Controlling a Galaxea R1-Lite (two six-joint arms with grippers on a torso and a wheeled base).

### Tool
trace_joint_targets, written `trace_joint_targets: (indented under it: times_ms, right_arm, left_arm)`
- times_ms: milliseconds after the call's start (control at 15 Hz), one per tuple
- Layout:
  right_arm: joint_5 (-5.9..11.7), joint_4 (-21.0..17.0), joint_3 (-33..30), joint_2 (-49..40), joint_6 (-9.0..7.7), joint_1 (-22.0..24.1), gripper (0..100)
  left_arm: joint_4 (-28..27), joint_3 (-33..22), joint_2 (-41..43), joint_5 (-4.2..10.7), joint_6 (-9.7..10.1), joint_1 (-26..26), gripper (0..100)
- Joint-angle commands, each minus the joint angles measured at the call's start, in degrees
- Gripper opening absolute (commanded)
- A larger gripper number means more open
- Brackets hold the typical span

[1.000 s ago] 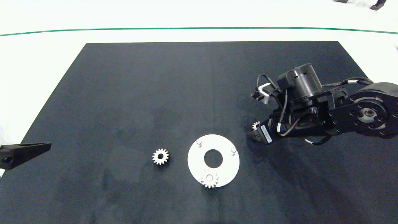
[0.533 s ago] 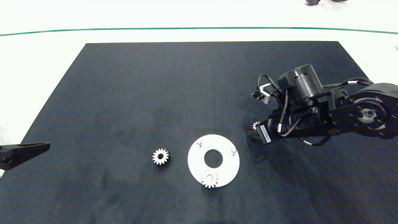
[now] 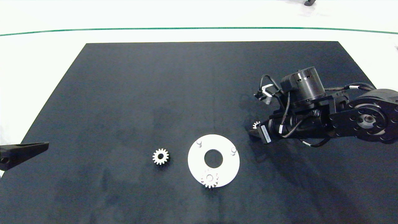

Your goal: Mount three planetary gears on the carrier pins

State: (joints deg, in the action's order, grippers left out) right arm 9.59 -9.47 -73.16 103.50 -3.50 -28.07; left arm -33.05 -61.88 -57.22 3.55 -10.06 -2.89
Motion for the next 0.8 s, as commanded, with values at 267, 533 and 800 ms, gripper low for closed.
trace_joint_targets:
  times_ms: [267, 533, 800]
  right_arm:
    - [0.07, -0.02, 0.82, -0.75, -0.02, 1.00, 40]
    - [-0.01, 0.07, 2.32, -2.78, -0.02, 0.39, 33]
    - [0.43, -0.46, 4.07, -9.10, 0.51, -6.82, 28]
  left_arm:
    - [-0.17, 0.00, 0.01, 0.06, -0.05, -0.10, 100]
    - [-0.17, 0.09, 0.01, 0.06, -0.05, -0.10, 100]
    - [-0.17, 0.09, 0.01, 0.06, -0.05, -0.10, 100]
